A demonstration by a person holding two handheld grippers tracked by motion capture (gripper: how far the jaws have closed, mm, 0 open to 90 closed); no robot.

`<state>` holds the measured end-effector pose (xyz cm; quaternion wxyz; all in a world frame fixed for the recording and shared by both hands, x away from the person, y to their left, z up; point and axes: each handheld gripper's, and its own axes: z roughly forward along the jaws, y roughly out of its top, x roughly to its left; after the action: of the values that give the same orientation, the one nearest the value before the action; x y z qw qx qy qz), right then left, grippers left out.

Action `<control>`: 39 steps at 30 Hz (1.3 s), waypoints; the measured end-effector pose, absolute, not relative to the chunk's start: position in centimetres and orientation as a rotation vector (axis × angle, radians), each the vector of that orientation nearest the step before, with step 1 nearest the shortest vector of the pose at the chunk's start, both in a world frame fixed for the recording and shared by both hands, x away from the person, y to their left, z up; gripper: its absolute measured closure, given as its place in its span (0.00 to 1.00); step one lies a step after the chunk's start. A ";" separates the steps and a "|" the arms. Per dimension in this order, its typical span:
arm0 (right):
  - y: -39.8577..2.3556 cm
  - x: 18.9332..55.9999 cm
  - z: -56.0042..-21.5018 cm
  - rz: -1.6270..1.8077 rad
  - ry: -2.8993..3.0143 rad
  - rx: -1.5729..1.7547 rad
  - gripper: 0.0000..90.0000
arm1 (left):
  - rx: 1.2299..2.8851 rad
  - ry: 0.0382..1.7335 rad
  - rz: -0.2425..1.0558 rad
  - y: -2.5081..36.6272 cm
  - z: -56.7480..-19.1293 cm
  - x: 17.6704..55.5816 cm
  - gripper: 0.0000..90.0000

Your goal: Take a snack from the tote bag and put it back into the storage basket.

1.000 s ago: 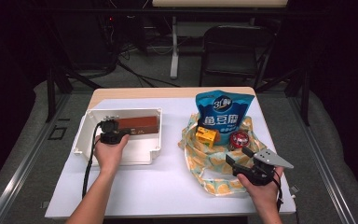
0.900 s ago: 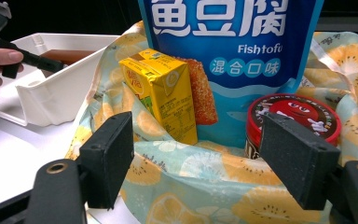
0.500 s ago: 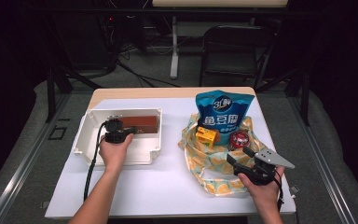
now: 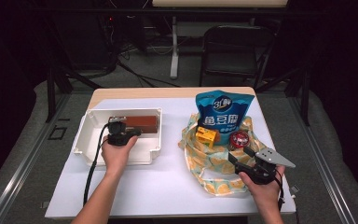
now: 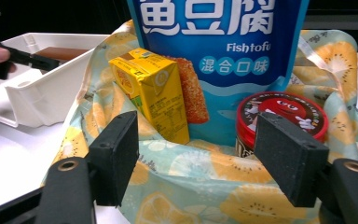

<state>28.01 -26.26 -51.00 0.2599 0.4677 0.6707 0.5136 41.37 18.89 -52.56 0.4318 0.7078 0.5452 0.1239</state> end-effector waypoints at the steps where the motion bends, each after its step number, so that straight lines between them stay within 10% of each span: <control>1: -26.3 28.0 -51.0 1.391 1.813 1.270 0.36 | 1.758 1.346 0.302 19.0 -52.3 41.0 0.87; 13: -26.4 29.1 -49.9 1.366 1.784 1.261 0.44 | 1.709 1.232 0.298 19.9 -50.5 36.9 0.59; 39: -27.2 38.3 -46.3 1.298 1.784 1.287 0.41 | 1.698 1.190 0.289 22.1 -51.3 33.6 0.58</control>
<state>38.26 -27.17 -46.33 0.2895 0.4824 0.6685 0.4864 33.57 22.12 -51.29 0.5002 0.7023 0.4922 0.1195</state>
